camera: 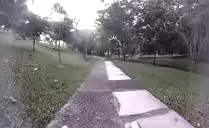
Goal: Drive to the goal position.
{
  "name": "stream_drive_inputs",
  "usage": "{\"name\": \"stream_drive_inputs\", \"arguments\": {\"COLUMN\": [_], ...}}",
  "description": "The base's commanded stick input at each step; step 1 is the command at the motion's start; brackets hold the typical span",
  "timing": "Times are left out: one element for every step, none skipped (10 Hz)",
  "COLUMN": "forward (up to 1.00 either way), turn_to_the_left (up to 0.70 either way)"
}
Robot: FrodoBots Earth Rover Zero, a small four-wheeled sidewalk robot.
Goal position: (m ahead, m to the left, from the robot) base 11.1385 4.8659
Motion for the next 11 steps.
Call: {"name": "stream_drive_inputs", "arguments": {"forward": [0.7, 0.7, 0.7, 0.7, 0.7, 0.7, 0.7, 0.7, 0.7, 0.7, 0.7], "turn_to_the_left": [0.0, 0.0, 0.0, 0.0, 0.0, 0.0, 0.0, 0.0, 0.0, -0.06, -0.08]}}
